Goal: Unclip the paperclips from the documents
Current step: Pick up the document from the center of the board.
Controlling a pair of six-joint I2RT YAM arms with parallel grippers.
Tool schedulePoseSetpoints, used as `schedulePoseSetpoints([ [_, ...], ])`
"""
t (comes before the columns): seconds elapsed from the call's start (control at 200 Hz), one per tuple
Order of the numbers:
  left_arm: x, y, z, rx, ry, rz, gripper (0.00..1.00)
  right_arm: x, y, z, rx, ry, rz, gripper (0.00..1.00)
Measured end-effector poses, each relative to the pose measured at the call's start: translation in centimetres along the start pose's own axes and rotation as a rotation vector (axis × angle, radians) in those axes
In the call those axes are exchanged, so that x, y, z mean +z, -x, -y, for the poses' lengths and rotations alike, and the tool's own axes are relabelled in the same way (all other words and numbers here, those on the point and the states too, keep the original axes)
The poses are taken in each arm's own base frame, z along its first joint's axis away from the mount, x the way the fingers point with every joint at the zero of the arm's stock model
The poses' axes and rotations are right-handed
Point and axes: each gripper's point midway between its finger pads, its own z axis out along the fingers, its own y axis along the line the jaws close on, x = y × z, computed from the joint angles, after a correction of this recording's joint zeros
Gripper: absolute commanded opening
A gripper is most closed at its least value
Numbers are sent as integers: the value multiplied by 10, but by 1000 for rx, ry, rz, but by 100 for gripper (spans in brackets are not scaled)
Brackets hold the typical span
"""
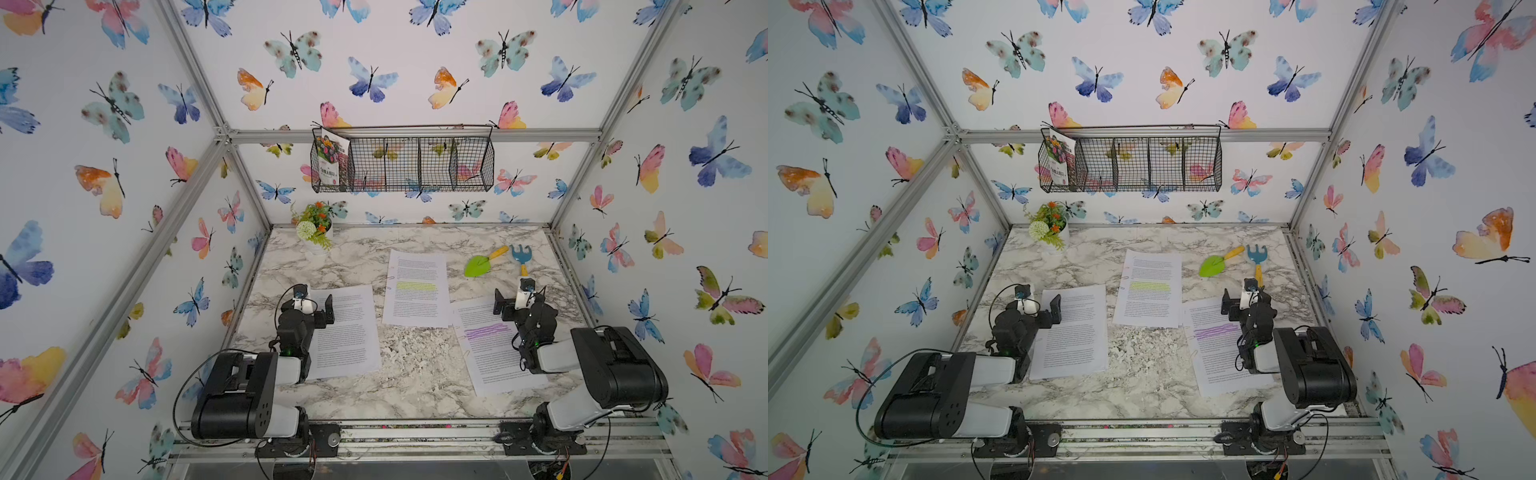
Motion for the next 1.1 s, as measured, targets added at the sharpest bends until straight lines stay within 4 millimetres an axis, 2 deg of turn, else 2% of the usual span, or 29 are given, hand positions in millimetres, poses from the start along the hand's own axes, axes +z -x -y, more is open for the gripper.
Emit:
schedulePoseSetpoints([
  [0.726,0,0,0,-9,1,2,99,0,1,0,0,2,2,98],
  [0.796,0,2,-6,-21,34,8,99,0,1,-2,-3,9,-5,98],
  [0.861,2,4,-23,-61,138,-34,99,9,4,-1,8,6,-73,98],
  [0.916,10,19,-42,-101,245,-82,99,26,25,4,46,-29,-118,98],
  [0.921,12,29,-45,-111,260,-75,99,29,28,4,51,-33,-124,98],
  [0.936,14,34,-47,-117,272,-75,99,33,35,5,58,-42,-133,98],
  [0.966,21,59,-58,-137,324,-84,99,43,54,8,88,-61,-145,98],
  [0.981,22,66,-61,-143,336,-89,99,46,61,9,94,-68,-150,98],
  [0.986,24,77,-64,-147,349,-81,100,46,63,9,97,-70,-151,98],
  [0.996,26,83,-65,-153,356,-84,100,49,70,10,111,-77,-155,98],
  [1.041,32,117,-72,-167,382,-89,91,54,90,12,142,-89,-170,98],
  [1.051,33,131,-73,-173,386,-84,89,54,93,12,147,-89,-174,98],
  [1.101,38,162,-75,-184,380,-95,77,52,103,11,174,-91,-199,98],
])
